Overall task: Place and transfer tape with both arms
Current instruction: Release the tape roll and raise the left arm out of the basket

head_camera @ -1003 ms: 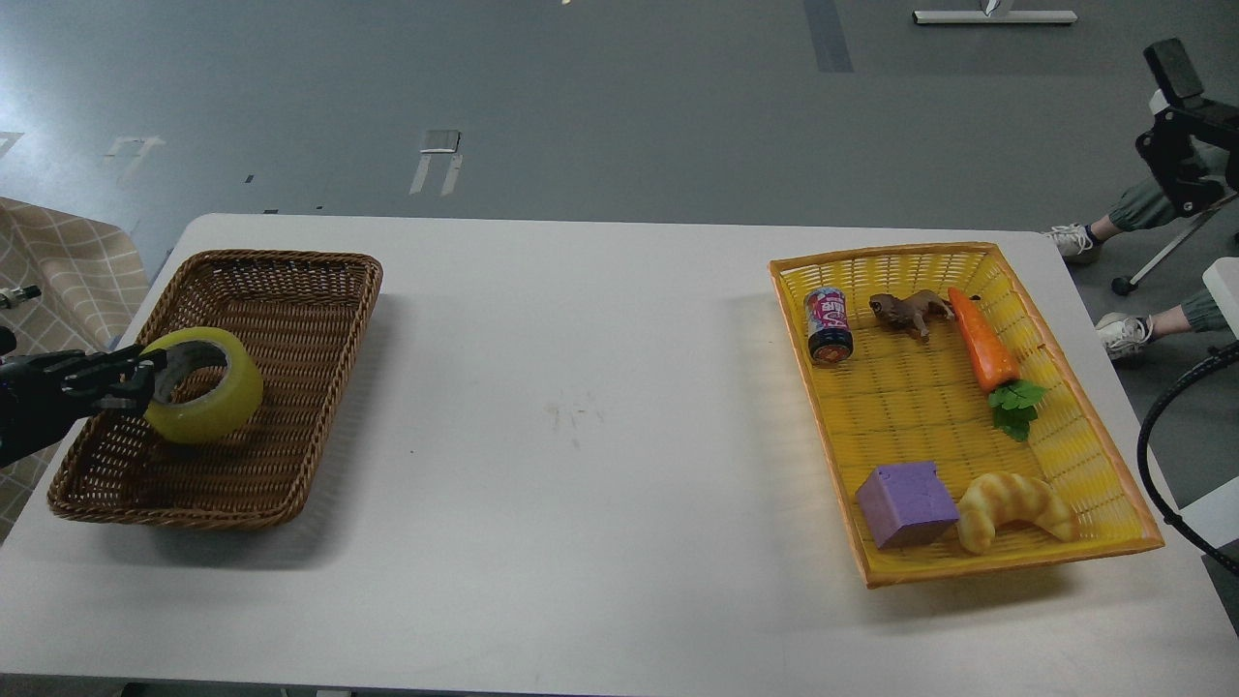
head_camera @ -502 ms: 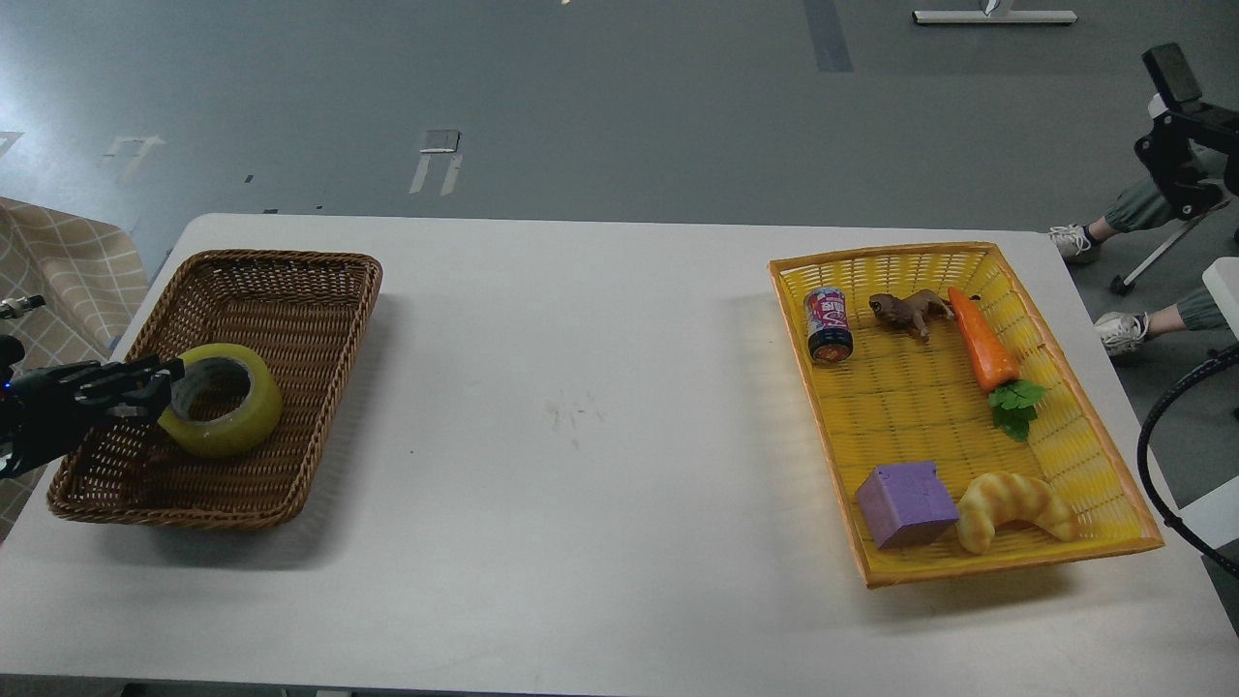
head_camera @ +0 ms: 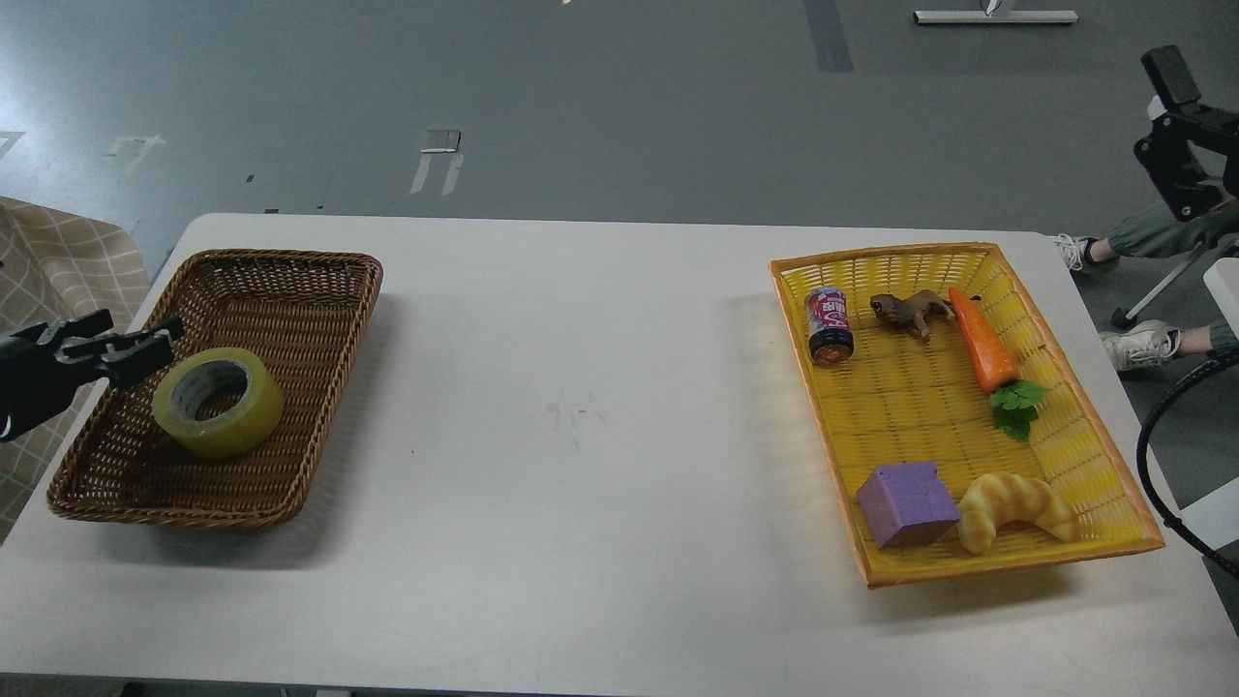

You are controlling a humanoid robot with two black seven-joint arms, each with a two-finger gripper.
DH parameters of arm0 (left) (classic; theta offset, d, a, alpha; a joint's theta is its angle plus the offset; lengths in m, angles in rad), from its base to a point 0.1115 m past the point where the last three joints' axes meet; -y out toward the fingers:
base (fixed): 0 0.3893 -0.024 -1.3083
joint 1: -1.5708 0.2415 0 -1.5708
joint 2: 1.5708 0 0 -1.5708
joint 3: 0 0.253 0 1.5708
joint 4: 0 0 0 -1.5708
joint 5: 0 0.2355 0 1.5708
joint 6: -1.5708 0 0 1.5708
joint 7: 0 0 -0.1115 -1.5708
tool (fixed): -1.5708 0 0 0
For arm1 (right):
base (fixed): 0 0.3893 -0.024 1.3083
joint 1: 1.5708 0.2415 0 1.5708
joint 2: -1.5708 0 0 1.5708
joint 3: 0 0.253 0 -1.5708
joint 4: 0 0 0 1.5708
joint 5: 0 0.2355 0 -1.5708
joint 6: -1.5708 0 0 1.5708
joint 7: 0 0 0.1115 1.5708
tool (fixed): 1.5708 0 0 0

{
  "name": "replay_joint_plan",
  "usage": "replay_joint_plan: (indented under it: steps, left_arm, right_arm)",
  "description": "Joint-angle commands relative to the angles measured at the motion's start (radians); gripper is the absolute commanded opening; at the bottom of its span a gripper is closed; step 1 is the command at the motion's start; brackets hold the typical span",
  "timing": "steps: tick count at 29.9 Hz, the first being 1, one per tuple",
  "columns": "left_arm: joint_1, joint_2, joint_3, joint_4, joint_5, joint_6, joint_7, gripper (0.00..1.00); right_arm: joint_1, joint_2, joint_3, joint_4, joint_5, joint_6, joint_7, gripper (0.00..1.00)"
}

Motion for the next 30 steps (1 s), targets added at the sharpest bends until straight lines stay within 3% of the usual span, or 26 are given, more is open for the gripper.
replay_joint_plan:
  steps: [1,8,10,13,17,20,22,27,30]
  left_arm:
    - [-0.055,-0.033,0.005,-0.001,-0.161,0.001,0.000,0.98]
    - [-0.147,-0.319,-0.008,-0.004,-0.270,0.091,0.000,0.98]
    - [-0.159,-0.356,-0.010,-0.010,-0.345,0.120,0.003,0.98]
    - [-0.176,-0.410,-0.013,-0.025,-0.475,0.136,0.068,0.98]
    - [-0.184,-0.472,-0.022,-0.117,-0.708,0.126,0.064,0.98]
    - [-0.188,-0.476,-0.062,-0.189,-0.787,0.110,0.064,0.98]
    - [-0.187,-0.481,-0.137,-0.250,-0.859,0.000,0.067,0.98]
    - [-0.223,-0.513,-0.241,-0.252,-0.890,-0.292,0.069,0.98]
    - [-0.262,-0.544,-0.281,-0.252,-0.908,-0.376,0.094,0.98]
  right_arm:
    - [0.009,-0.001,0.000,-0.002,0.000,0.001,-0.003,1.00]
    - [0.015,-0.014,-0.023,0.001,-0.023,0.001,-0.014,1.00]
    - [0.023,-0.014,-0.024,0.001,-0.032,0.001,-0.015,1.00]
    - [0.041,-0.012,-0.026,0.003,-0.032,0.001,-0.035,1.00]
    - [0.063,-0.009,-0.086,0.003,-0.032,0.002,-0.110,1.00]
    - [0.066,-0.005,-0.104,0.004,-0.032,0.002,-0.112,1.00]
    - [0.084,0.006,-0.133,-0.003,-0.043,-0.022,-0.112,1.00]
    - [0.113,0.015,-0.182,-0.016,-0.063,-0.114,-0.115,1.00]
    - [0.127,0.035,-0.233,-0.017,-0.063,-0.128,-0.115,1.00]
